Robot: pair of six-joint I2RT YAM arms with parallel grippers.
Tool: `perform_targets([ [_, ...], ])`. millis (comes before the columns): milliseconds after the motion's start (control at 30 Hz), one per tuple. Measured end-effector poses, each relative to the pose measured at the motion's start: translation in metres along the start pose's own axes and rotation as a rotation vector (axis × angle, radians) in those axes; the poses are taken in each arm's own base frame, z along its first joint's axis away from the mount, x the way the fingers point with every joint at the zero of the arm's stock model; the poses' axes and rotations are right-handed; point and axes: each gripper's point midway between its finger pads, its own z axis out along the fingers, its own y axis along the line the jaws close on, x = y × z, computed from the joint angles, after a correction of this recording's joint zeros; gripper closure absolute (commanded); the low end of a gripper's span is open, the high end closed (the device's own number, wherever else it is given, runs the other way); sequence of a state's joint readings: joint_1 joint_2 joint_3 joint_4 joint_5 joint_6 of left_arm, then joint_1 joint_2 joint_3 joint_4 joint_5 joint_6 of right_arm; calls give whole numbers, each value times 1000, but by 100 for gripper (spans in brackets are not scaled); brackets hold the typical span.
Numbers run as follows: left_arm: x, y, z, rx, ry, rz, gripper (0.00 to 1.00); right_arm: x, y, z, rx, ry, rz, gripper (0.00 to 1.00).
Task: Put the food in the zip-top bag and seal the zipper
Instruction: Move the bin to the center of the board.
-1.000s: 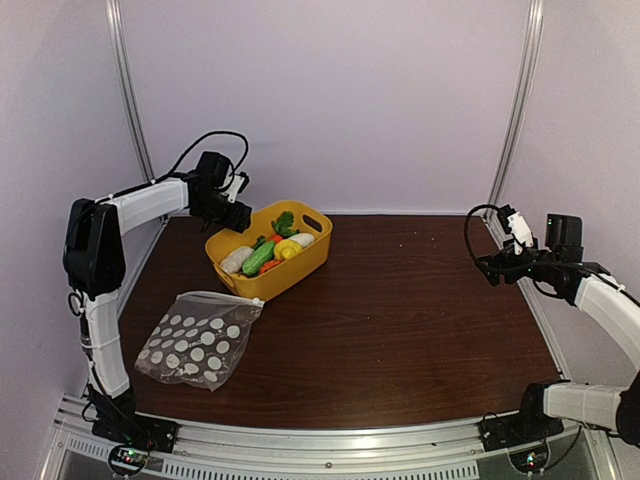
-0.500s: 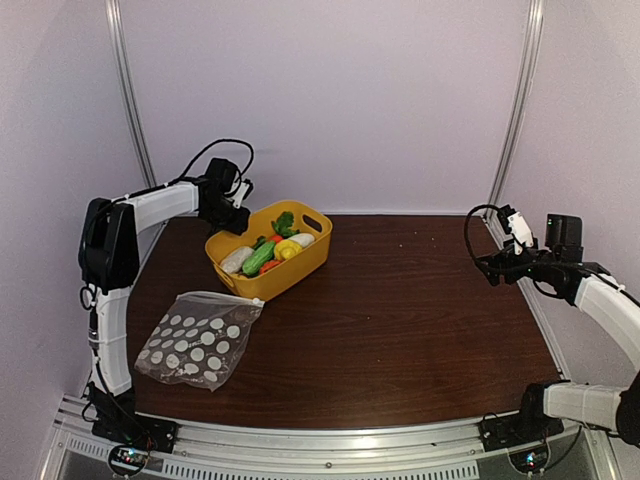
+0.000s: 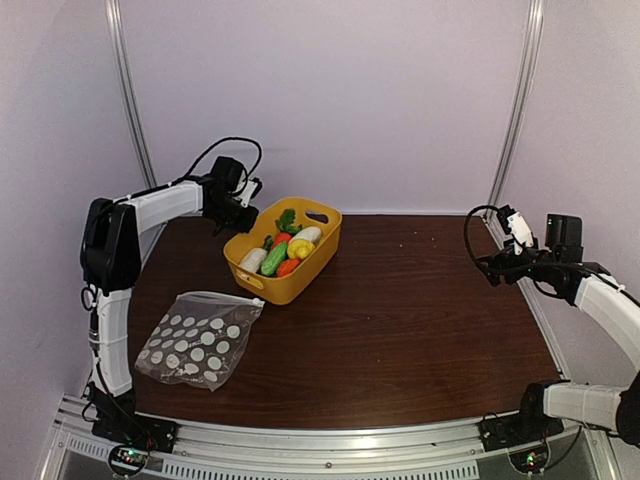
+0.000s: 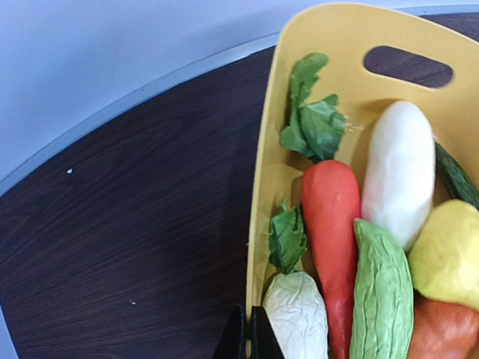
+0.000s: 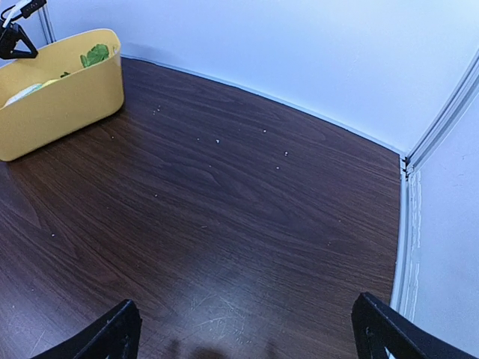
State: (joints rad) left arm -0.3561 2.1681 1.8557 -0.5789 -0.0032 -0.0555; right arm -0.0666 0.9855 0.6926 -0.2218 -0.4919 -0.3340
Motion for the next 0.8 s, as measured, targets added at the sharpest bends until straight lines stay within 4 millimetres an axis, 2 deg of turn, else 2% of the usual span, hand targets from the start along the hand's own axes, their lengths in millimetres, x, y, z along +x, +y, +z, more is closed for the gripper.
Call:
perform_targets([
  [267, -5, -83, -5, 97, -14, -23, 100, 0, 0, 0, 3, 1, -1, 0],
  [300, -5, -99, -8, 116, -14, -26, 100, 0, 0, 0, 3, 1, -1, 0],
  [467, 8, -157, -20, 190, 11, -123, 100, 0, -1, -2, 8, 1, -4, 0],
  [633, 27, -198, -36, 249, 31, -300, 100, 0, -2, -2, 18, 4, -4, 0],
  [800, 33, -220, -45, 280, 32, -449, 100, 3, -2, -2, 22, 9, -3, 0],
])
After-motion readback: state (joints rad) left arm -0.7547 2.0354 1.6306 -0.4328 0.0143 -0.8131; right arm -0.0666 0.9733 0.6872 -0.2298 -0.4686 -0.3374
